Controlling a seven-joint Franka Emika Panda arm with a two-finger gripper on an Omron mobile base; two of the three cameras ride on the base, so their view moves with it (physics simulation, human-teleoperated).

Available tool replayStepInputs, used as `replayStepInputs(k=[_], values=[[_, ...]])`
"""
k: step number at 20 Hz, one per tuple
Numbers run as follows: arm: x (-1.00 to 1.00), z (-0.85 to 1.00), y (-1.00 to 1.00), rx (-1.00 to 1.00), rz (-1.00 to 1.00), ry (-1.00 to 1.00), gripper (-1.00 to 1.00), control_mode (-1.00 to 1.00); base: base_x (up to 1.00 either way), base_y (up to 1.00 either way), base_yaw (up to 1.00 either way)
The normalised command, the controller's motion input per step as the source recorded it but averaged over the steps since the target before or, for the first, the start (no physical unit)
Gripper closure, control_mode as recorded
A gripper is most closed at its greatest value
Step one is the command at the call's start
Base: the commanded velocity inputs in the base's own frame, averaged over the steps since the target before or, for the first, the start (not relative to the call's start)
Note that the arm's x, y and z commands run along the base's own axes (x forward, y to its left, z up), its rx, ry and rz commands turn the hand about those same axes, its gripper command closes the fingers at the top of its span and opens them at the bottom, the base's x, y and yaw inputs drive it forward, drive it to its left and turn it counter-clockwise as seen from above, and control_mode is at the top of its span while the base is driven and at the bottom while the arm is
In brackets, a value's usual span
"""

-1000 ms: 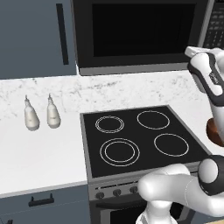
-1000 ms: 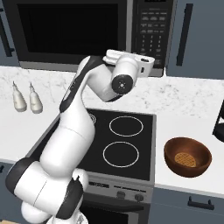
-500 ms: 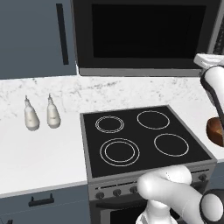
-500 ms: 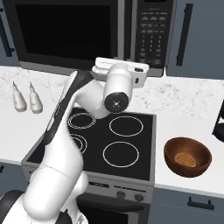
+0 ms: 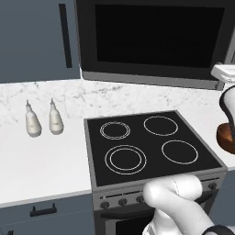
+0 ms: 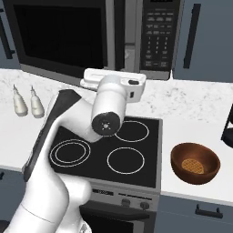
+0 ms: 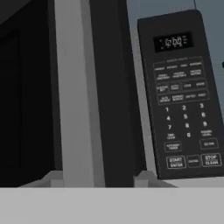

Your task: Open the microwave, place the bowl with waffle inside the microwave, then close the microwave door and turn it on.

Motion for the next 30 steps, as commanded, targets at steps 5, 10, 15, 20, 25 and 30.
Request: replayStepInputs(k=[5,10,15,20,25,30], values=[[-1.0,0.36,0.0,-0.01,0.0,0.0,1.0,-1.0,0.0,0.0,0.0],[-1.0,0.35,0.08,-0.05,0.0,0.0,1.0,-1.0,0.0,0.0,0.0],[-1.0,0.36,0.2,-0.1,0.0,0.0,-1.0,-1.0,0.0,0.0,0.0],[-1.0,0.38,0.0,-0.08,0.0,0.03,-1.0,-1.0,0.0,0.0,0.0],[-1.0,0.59,0.0,-0.12,0.0,0.21,-1.0,-1.0,0.0,0.0,0.0],[-1.0,0.16,0.31,-0.2,0.0,0.06,-1.0,-1.0,0.0,0.0,0.0]])
